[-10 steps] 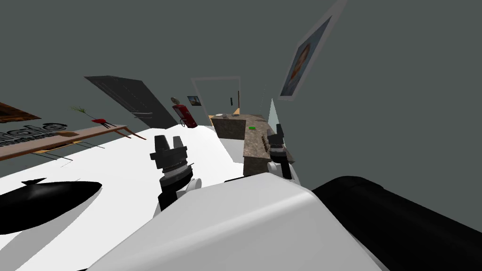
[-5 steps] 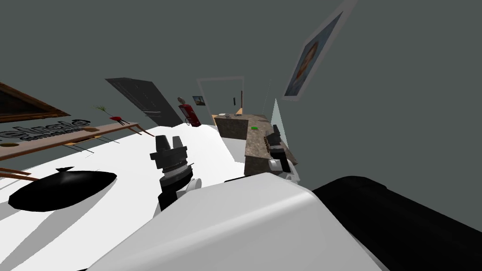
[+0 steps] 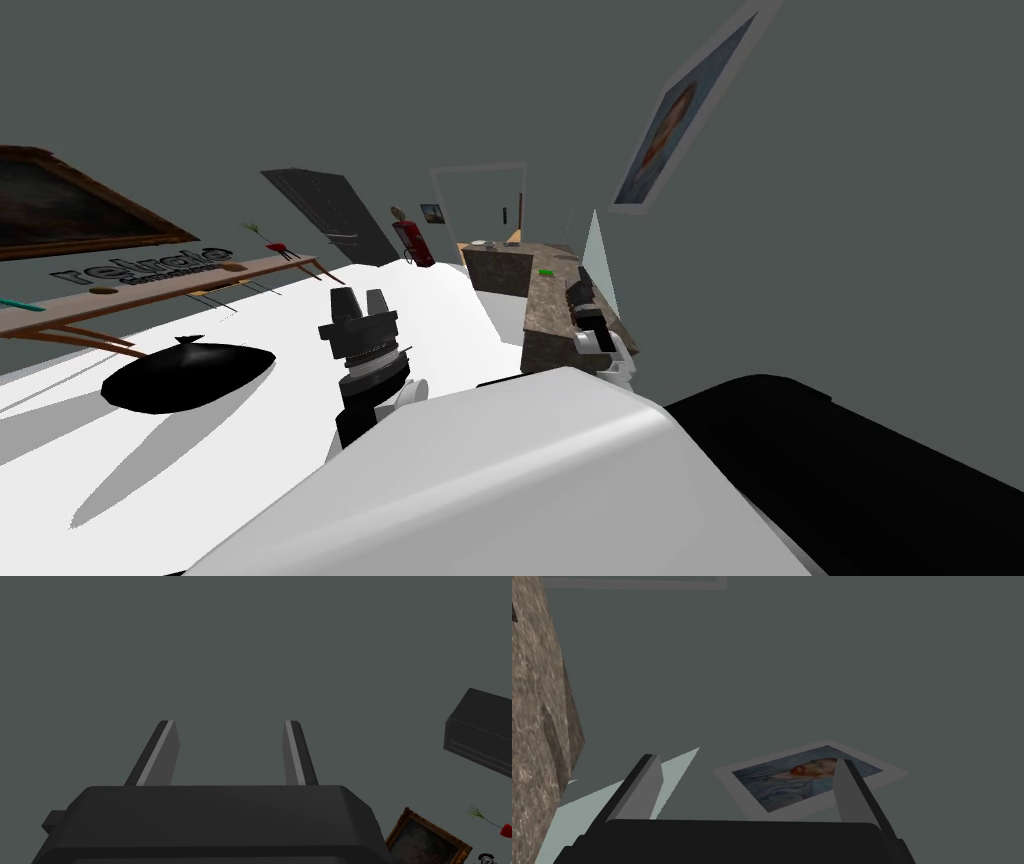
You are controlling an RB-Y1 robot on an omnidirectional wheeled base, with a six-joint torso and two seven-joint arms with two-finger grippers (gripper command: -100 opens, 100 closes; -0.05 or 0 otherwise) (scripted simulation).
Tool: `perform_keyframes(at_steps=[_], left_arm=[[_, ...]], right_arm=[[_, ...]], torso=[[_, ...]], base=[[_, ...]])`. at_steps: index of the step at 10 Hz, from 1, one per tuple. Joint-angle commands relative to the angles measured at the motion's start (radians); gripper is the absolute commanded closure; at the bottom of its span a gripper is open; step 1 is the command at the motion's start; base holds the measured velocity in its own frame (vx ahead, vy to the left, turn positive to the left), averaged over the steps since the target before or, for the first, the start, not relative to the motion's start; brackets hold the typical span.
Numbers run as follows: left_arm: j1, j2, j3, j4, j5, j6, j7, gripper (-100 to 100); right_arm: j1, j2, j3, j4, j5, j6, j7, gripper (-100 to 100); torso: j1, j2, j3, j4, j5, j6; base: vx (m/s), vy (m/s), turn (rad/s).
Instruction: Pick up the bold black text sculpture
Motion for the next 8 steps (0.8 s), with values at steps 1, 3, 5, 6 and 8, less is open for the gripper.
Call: perform_keyframes(at_steps=[1,3,5,6,8], left_arm=[[0.000,0.000,0.000,0.000,0.000,0.000,0.000,0],[0.000,0.000,0.000,0.000,0.000,0.000,0.000,0],[0.000,0.000,0.000,0.000,0.000,0.000,0.000,0],[0.000,0.000,0.000,0.000,0.000,0.000,0.000,0],[0.000,0.000,0.000,0.000,0.000,0.000,0.000,0]], right_arm=[[-0.017,-0.006,-0.008,0.020,0.001,0.050,-0.016,-100],[-0.055,-0.029,-0.034,0.064,-0.003,0.108,-0.051,-100],[-0.093,-0.052,-0.061,0.110,-0.006,0.171,-0.089,-100],[-0.134,-0.074,-0.089,0.148,-0.009,0.204,-0.129,-100],[-0.134,-0.074,-0.089,0.157,-0.009,0.249,-0.129,-100]], torso=[[0.000,0.000,0.000,0.000,0.000,0.000],[0.000,0.000,0.000,0.000,0.000,0.000],[0.000,0.000,0.000,0.000,0.000,0.000],[0.000,0.000,0.000,0.000,0.000,0.000],[0.000,0.000,0.000,0.000,0.000,0.001]], base=[[-0.024,0.000,0.072],[-0.024,0.004,0.096],[-0.024,0.006,0.099],[-0.027,0.006,0.147],[-0.016,-0.002,0.034]])
